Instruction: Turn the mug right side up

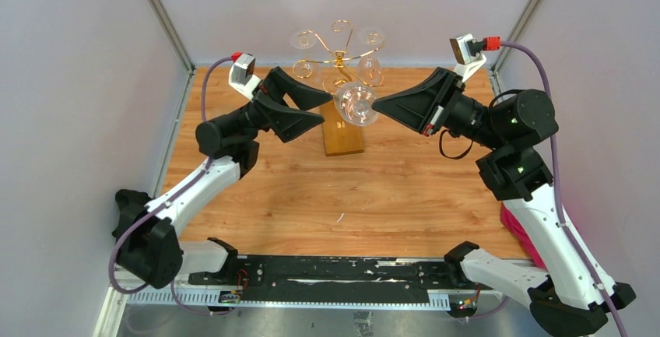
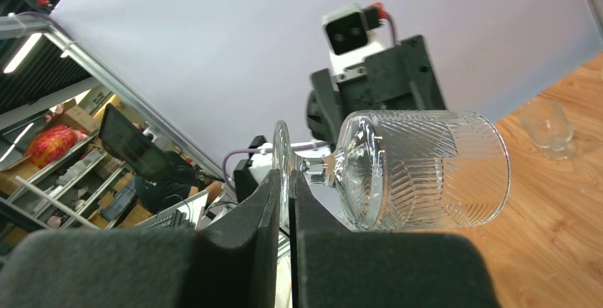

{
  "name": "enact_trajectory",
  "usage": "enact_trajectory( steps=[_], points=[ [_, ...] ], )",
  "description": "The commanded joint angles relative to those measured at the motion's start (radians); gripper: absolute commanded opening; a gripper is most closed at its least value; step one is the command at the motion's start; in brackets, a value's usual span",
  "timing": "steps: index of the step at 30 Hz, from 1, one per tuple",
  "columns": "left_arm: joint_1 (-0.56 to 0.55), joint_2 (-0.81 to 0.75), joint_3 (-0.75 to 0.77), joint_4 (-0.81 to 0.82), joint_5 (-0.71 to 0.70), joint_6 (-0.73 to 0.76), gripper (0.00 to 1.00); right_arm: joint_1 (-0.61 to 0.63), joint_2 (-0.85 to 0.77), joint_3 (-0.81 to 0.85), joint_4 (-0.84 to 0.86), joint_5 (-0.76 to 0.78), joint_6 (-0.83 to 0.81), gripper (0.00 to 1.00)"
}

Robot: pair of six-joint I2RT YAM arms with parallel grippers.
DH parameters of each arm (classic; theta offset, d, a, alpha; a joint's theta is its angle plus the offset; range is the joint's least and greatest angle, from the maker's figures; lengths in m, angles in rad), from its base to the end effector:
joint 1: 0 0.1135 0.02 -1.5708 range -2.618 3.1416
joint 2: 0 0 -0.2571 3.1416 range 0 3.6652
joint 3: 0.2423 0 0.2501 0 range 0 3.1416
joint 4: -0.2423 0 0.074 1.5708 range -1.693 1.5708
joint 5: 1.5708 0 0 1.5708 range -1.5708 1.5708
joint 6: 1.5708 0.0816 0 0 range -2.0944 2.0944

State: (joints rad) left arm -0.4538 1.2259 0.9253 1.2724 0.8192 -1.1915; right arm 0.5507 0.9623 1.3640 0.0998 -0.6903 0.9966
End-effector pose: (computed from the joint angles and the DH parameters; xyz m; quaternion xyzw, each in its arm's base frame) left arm 0.2039 -0.1658 0.4480 0.2574 0.3896 -0.7223 0.5101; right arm 0.1374 0.1453 0.5404 -0.1779 0.5320 0.6891 0.4588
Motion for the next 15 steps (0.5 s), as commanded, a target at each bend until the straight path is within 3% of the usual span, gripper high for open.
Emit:
enact_trajectory(
  steps=[1,9,15],
  points=[
    [-0.003,0.066,-0.002,0.286,0.032,-0.158,0.73,0.003,-0.020,0.021,0.176,-0.047,0.063,0.00],
    [-0.003,0.096,0.022,0.286,0.027,-0.170,0.73,0.003,-0.001,0.033,0.205,-0.060,0.078,0.00],
    [-0.012,0.086,0.036,0.287,0.022,-0.180,0.73,0.003,0.083,0.004,0.429,-0.096,0.216,0.00]
  ],
)
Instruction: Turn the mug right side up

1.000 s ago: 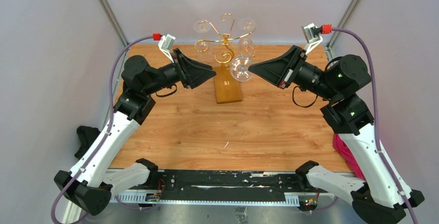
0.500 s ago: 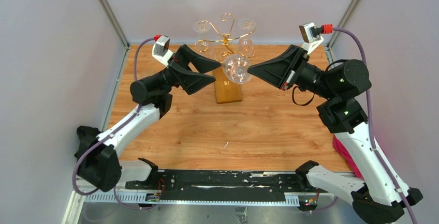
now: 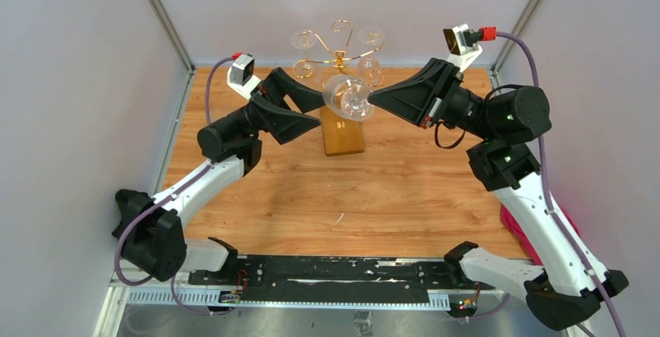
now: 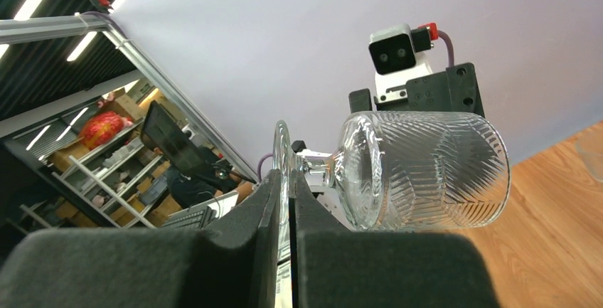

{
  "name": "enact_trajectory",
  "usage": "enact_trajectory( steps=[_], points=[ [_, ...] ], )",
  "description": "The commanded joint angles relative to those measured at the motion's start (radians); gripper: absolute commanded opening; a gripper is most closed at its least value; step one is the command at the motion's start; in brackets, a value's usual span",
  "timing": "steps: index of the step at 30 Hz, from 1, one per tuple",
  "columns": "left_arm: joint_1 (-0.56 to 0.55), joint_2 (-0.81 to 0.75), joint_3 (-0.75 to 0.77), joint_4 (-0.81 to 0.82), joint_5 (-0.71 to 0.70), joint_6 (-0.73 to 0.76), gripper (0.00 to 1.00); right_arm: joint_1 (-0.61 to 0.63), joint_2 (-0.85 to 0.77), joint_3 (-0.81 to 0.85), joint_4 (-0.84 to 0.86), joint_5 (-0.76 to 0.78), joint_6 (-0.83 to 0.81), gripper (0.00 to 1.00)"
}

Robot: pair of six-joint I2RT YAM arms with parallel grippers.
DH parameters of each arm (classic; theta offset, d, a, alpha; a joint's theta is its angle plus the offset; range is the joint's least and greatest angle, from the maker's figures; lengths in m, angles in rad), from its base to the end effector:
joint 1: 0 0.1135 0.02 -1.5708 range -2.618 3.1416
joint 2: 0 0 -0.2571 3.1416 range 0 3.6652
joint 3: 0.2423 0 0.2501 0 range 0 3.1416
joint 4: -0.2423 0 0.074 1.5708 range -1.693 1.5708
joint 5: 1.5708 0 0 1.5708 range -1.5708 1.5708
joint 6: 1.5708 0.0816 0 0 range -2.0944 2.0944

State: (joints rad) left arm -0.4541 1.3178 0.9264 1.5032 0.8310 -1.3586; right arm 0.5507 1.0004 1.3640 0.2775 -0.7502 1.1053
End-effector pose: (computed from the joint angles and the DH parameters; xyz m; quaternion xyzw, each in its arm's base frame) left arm 0.2073 -0.1683 0.4409 0.2626 0.3590 -0.7580 0.4771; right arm 0.1361 0.1489 0.5523 -0.2008 0.4908 0.7237 0.4416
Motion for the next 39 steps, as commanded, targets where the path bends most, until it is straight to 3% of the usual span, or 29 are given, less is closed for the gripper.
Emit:
enact_trajectory(
  steps=[1,6,12,17,27,33,39],
  points=[
    [-0.014,-0.008,0.038,0.056,0.010,-0.015,0.73,0.003,0.062,0.005,0.291,-0.043,0.129,0.00],
    [-0.024,-0.037,0.044,0.055,-0.006,-0.017,0.73,0.003,0.139,-0.048,0.499,-0.070,0.273,0.00],
    [-0.026,-0.096,0.045,0.055,-0.036,-0.024,0.70,0.003,0.211,-0.190,0.891,-0.041,0.443,0.00],
    [-0.026,-0.144,0.035,0.056,-0.058,-0.032,0.59,0.002,0.322,-0.235,1.199,0.000,0.629,0.00],
    [-0.026,-0.130,0.023,0.041,-0.076,-0.030,0.29,0.018,0.381,-0.272,1.279,-0.006,0.685,0.00],
    [-0.026,-0.171,0.019,-0.150,-0.092,0.083,0.00,0.018,0.368,-0.274,1.276,-0.016,0.682,0.00],
    [-0.026,-0.272,-0.017,-0.321,-0.163,0.204,0.00,0.018,0.367,-0.278,1.256,-0.021,0.684,0.00]
  ],
)
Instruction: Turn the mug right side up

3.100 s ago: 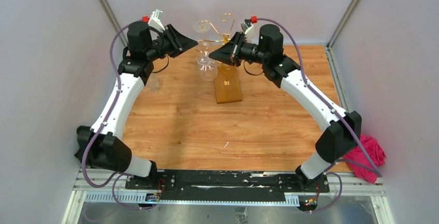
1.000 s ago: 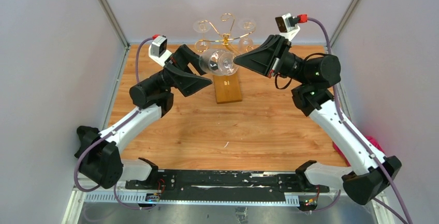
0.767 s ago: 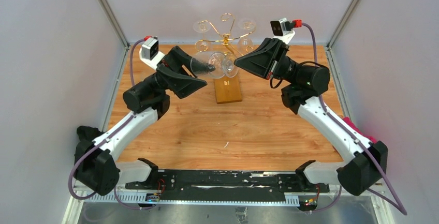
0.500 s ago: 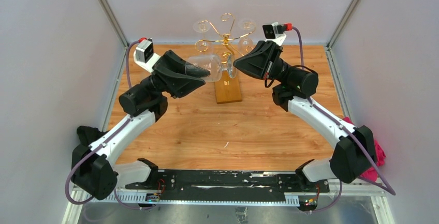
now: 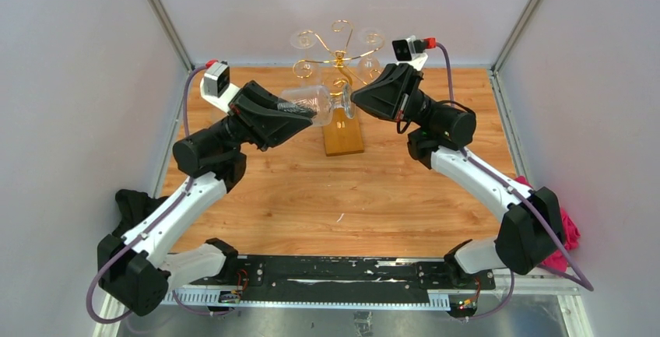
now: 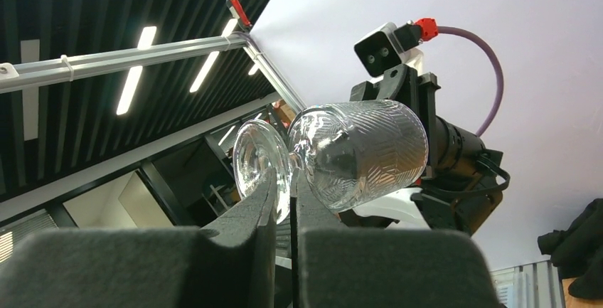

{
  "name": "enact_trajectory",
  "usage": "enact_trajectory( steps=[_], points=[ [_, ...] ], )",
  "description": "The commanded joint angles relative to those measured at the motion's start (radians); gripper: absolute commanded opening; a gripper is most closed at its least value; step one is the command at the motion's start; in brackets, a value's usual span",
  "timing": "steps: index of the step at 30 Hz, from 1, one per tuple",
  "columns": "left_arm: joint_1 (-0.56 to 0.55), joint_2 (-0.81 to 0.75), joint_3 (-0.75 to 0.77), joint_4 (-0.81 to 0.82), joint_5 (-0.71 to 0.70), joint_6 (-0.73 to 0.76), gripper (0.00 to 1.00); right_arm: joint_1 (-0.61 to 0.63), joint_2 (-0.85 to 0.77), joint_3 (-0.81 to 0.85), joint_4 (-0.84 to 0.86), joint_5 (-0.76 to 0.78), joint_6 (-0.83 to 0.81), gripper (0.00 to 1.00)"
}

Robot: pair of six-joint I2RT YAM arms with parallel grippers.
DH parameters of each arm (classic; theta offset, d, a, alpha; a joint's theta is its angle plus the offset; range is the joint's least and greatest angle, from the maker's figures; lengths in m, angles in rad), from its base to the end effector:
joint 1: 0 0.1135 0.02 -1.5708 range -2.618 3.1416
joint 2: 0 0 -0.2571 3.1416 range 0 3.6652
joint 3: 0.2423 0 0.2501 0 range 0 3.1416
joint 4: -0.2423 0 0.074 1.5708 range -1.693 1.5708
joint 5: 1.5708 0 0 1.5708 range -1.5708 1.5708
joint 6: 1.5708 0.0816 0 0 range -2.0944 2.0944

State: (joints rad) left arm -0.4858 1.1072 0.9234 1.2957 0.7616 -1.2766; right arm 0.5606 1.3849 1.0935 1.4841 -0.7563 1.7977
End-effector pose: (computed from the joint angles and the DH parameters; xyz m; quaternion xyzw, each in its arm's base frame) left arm 0.1626 -0.1496 0.4774 0.2527 0.3343 -0.7512 0.5100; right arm 0.2002 0.1918 0.4778 -0.1942 0.3526 0.8702 0.2843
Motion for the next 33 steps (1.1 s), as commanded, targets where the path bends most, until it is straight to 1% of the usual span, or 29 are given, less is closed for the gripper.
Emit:
enact_trajectory(
  steps=[1,3,4,5,7,8,9,11,12,13,14,16,18,19,21,22,23,24,26,29,30,31,33],
  points=[
    [0.006,-0.072,-0.017,-0.118,-0.100,0.128,0.00,0.007,-0.016,-0.006,0.050,-0.016,-0.004,0.00],
    [0.006,-0.091,-0.022,-0.127,-0.112,0.133,0.00,0.008,-0.015,-0.003,0.053,-0.015,0.003,0.00],
    [0.006,-0.099,-0.025,-0.128,-0.116,0.135,0.00,0.008,-0.016,0.000,0.053,-0.014,0.007,0.04],
    [0.006,-0.108,-0.027,-0.128,-0.121,0.137,0.00,0.008,-0.016,0.001,0.052,-0.013,0.008,0.11],
    [0.006,-0.121,-0.031,-0.127,-0.128,0.137,0.00,0.006,-0.019,0.001,0.051,-0.008,0.010,0.31],
    [0.006,-0.126,-0.031,-0.130,-0.133,0.139,0.00,0.007,-0.020,0.001,0.051,-0.008,0.013,0.40],
    [0.006,-0.132,-0.031,-0.136,-0.137,0.142,0.00,0.007,-0.020,-0.001,0.050,-0.008,0.019,0.52],
    [0.006,-0.149,-0.029,-0.150,-0.143,0.153,0.00,0.007,-0.017,-0.003,0.051,-0.006,0.026,0.74],
    [0.006,-0.160,-0.027,-0.170,-0.146,0.162,0.00,0.007,-0.016,-0.006,0.051,-0.006,0.027,0.82],
    [0.006,-0.176,-0.022,-0.203,-0.147,0.182,0.00,0.005,-0.014,-0.009,0.051,-0.006,0.030,0.88],
    [0.006,-0.195,-0.013,-0.259,-0.156,0.211,0.00,0.004,-0.014,-0.011,0.051,-0.006,0.033,0.90],
    [0.006,-0.251,0.028,-0.435,-0.176,0.311,0.00,-0.001,-0.012,-0.021,0.054,-0.005,0.043,0.92],
    [0.006,-0.316,0.083,-0.688,-0.227,0.445,0.00,-0.008,-0.013,-0.031,0.058,-0.010,0.052,0.92],
    [0.006,-0.357,0.124,-0.824,-0.275,0.515,0.00,-0.014,-0.017,-0.038,0.060,-0.014,0.056,0.93],
    [0.006,-0.402,0.222,-1.110,-0.415,0.647,0.00,-0.030,-0.030,-0.051,0.057,-0.024,0.054,0.93],
    [0.006,-0.411,0.301,-1.298,-0.530,0.715,0.00,-0.037,-0.040,-0.062,0.050,-0.030,0.050,0.93],
    [0.006,-0.412,0.340,-1.393,-0.591,0.745,0.00,-0.048,-0.051,-0.066,0.044,-0.037,0.047,0.93],
    [0.006,-0.404,0.406,-1.549,-0.721,0.776,0.00,-0.060,-0.063,-0.072,0.030,-0.046,0.039,0.93],
    [0.006,-0.378,0.515,-1.743,-0.886,0.828,0.00,-0.086,-0.100,-0.079,-0.024,-0.075,0.003,0.94],
    [0.006,-0.320,0.653,-1.967,-1.102,0.851,0.00,-0.119,-0.179,-0.078,-0.234,-0.132,-0.158,0.95],
    [0.006,-0.296,0.698,-2.047,-1.173,0.842,0.00,-0.125,-0.214,-0.064,-0.407,-0.152,-0.241,0.95],
    [0.006,-0.266,0.740,-2.122,-1.235,0.835,0.00,-0.128,-0.251,-0.043,-0.569,-0.165,-0.357,0.96],
    [0.006,-0.205,0.824,-2.266,-1.345,0.822,0.00,-0.128,-0.324,0.037,-0.981,-0.155,-0.641,0.99]
  ],
)
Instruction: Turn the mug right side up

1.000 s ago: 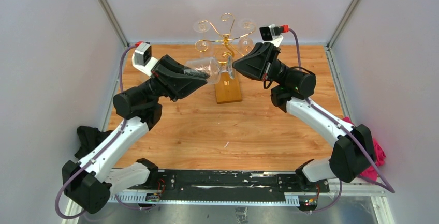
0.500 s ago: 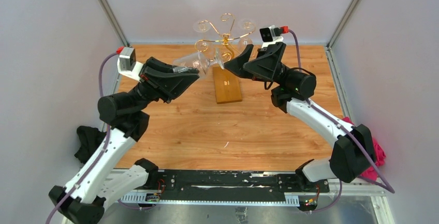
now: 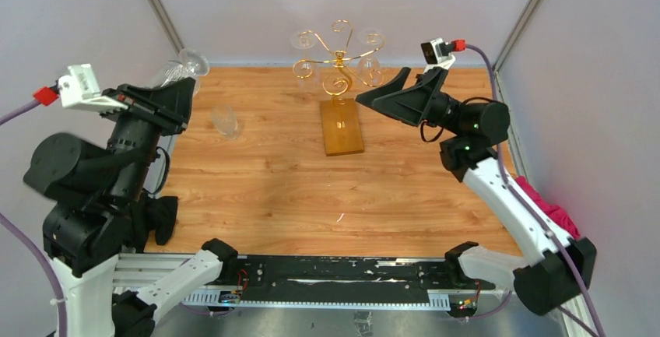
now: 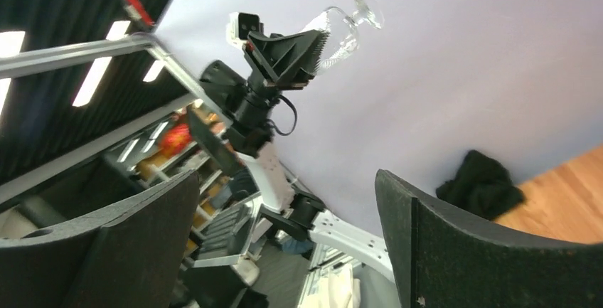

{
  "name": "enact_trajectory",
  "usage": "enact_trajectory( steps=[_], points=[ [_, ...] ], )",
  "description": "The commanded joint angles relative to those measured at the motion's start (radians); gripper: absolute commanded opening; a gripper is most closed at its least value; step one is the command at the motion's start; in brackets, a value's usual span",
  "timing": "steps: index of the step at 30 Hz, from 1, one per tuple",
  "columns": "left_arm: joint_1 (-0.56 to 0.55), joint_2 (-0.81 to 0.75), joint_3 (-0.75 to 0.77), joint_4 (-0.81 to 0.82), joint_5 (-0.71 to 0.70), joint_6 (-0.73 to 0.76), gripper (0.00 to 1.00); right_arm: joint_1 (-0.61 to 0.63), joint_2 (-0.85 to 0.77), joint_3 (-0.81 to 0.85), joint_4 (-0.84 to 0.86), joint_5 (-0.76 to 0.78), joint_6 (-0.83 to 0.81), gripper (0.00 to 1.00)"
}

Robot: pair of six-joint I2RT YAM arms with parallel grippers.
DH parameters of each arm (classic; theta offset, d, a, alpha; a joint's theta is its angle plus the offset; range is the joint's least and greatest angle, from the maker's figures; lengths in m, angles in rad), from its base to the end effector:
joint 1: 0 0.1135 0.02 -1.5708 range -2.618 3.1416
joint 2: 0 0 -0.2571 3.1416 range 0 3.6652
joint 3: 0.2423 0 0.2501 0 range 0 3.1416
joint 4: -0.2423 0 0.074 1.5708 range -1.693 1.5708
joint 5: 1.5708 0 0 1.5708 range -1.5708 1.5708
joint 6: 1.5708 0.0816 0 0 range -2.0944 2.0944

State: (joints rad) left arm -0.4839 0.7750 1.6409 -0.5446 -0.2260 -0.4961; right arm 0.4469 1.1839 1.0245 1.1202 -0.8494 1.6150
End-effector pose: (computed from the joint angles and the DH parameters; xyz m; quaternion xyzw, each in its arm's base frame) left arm 0.0914 -0.0274 0.5657 -0.0950 0.5806 -0.3211 0.7421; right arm 0.1949 0.1614 0.4771 -0.1770 0.4450 0.8091 0.3406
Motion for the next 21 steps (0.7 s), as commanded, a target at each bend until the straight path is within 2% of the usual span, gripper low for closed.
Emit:
enact_trajectory(
  steps=[1,2,4,7,11,13,16,17,21],
  points=[
    [0.004,0.162,0.145,-0.491,-0.407,0.039,0.00,-0.014,-0.152,0.153,-0.811,-0.027,-0.607,0.99],
    [0.004,0.194,0.182,-0.552,-0.449,0.034,0.00,-0.015,-0.185,0.206,-0.990,0.016,-0.725,1.00],
    [0.004,0.270,0.218,-0.662,-0.527,0.010,0.00,-0.016,-0.220,0.278,-1.210,0.096,-0.891,1.00],
    [0.004,0.327,0.208,-0.750,-0.543,-0.029,0.00,-0.019,-0.256,0.328,-1.364,0.193,-0.992,1.00],
    [0.025,0.360,0.126,-0.747,-0.504,-0.073,0.00,-0.019,-0.248,0.378,-1.511,0.257,-1.086,0.98],
    [0.100,0.383,0.089,-0.726,-0.417,-0.064,0.00,-0.019,-0.235,0.394,-1.561,0.270,-1.125,0.97],
    [0.271,0.385,0.000,-0.619,-0.172,-0.022,0.00,-0.019,-0.231,0.386,-1.586,0.276,-1.149,0.97],
    [0.297,0.390,-0.023,-0.592,-0.124,-0.015,0.00,-0.020,-0.232,0.377,-1.585,0.280,-1.155,0.97],
    [0.418,0.496,-0.008,-0.576,-0.038,0.018,0.00,-0.020,-0.227,0.354,-1.585,0.285,-1.169,0.97]
  ],
)
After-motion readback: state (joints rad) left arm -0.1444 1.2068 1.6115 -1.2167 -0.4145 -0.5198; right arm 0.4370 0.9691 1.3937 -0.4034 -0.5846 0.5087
